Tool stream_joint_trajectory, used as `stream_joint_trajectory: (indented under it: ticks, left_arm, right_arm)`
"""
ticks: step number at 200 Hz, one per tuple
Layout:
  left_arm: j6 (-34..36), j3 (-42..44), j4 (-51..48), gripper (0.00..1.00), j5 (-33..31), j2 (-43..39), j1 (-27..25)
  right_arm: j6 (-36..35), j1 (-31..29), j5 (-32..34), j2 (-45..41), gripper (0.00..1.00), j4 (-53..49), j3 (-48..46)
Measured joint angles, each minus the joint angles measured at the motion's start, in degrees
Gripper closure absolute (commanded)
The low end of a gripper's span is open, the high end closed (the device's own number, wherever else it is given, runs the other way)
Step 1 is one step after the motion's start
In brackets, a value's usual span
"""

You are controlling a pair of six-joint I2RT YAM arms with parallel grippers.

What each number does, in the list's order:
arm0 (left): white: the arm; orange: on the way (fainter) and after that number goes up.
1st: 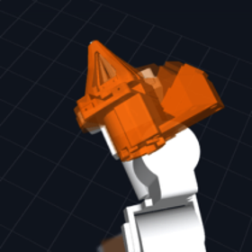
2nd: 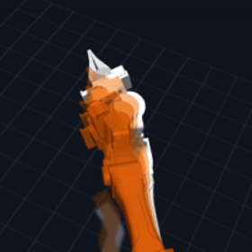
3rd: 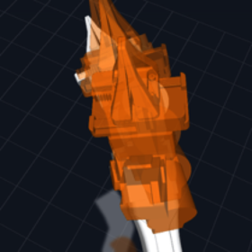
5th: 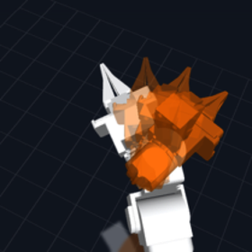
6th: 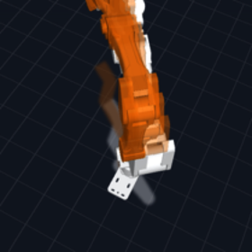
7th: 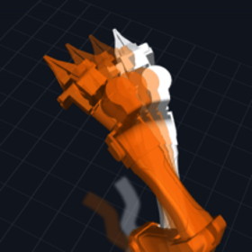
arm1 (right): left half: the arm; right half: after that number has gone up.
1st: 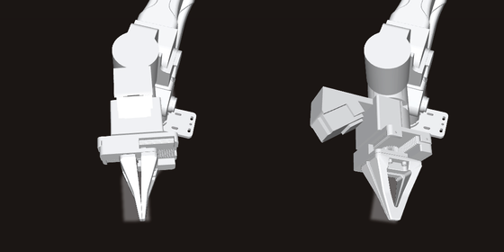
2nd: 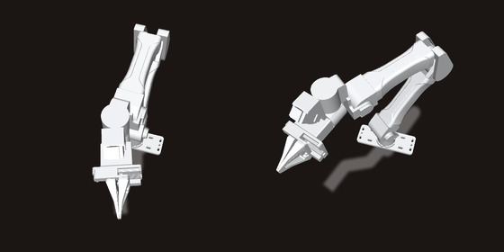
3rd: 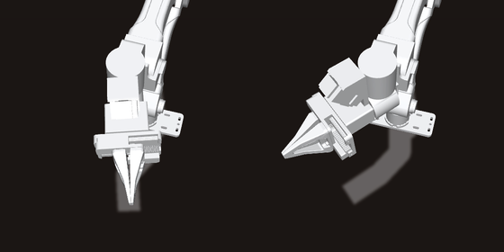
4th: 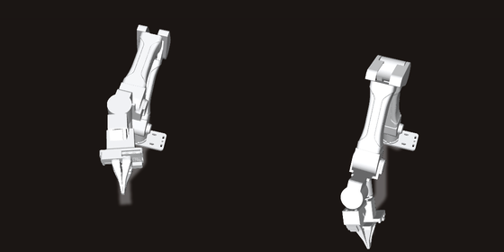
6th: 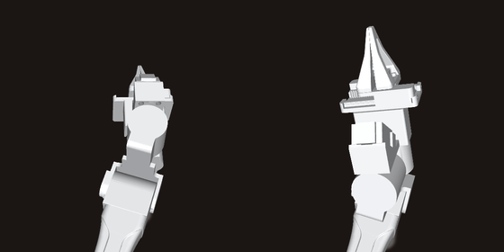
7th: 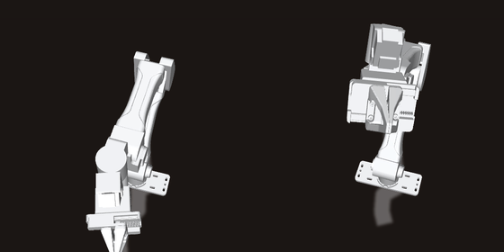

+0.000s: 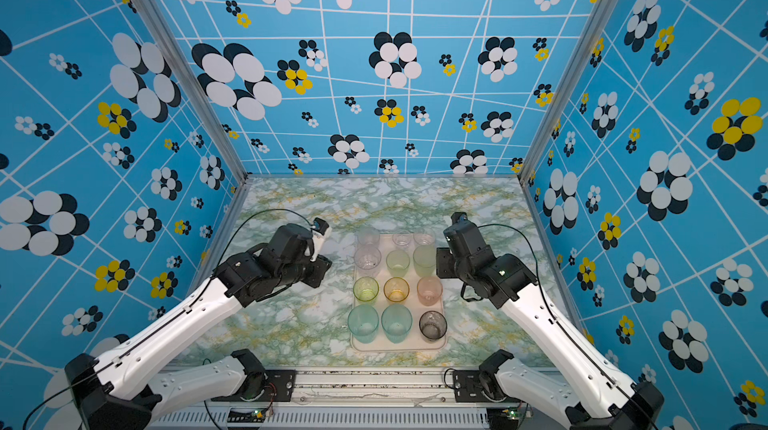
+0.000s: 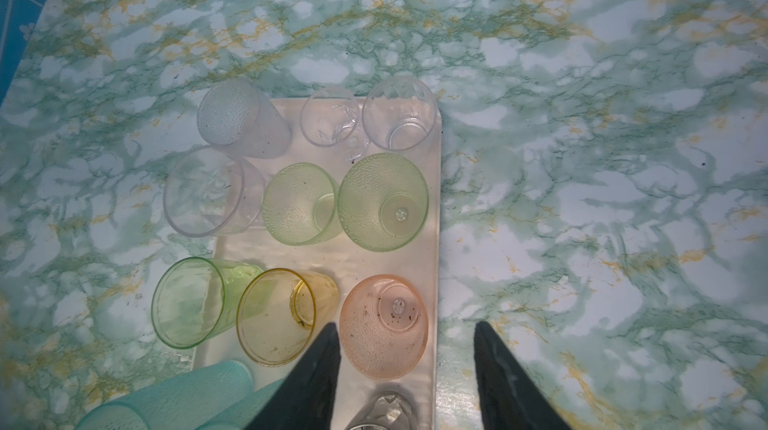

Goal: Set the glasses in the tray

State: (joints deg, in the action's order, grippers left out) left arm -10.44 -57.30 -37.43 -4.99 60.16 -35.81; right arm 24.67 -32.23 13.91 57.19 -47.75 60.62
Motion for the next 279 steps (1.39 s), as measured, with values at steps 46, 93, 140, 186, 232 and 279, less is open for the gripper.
stream_joint_trajectory:
  ticks: [46,93,140,186,232,279]
  left_arm:
    - [1.86,12.09,16.81,0.45,-1.6,-7.13,12.07]
    - [2.95,18.51,29.29,0.01,-3.21,-4.9,22.16]
    - [3.61,28.59,45.31,0.01,-4.87,0.2,29.14]
    - [5.14,38.75,63.93,0.01,-4.85,6.38,33.11]
    - [6.93,38.38,76.26,0.01,-3.32,17.29,33.51]
    - [9.9,37.55,86.77,0.01,0.26,28.3,33.16]
  right_arm:
    - [-0.07,5.57,0.96,-3.17,0.42,0.72,-2.21]
    - [-0.35,13.09,-1.29,-2.95,0.4,3.54,-7.34]
    - [-1.18,17.05,-2.93,0.83,0.4,8.83,-9.9]
    - [-2.03,18.25,-3.15,1.44,0.4,13.35,-13.03]
    - [-3.04,18.93,-3.13,3.96,0.4,16.72,-13.38]
    - [-4.57,19.58,0.11,3.63,0.4,22.82,-16.79]
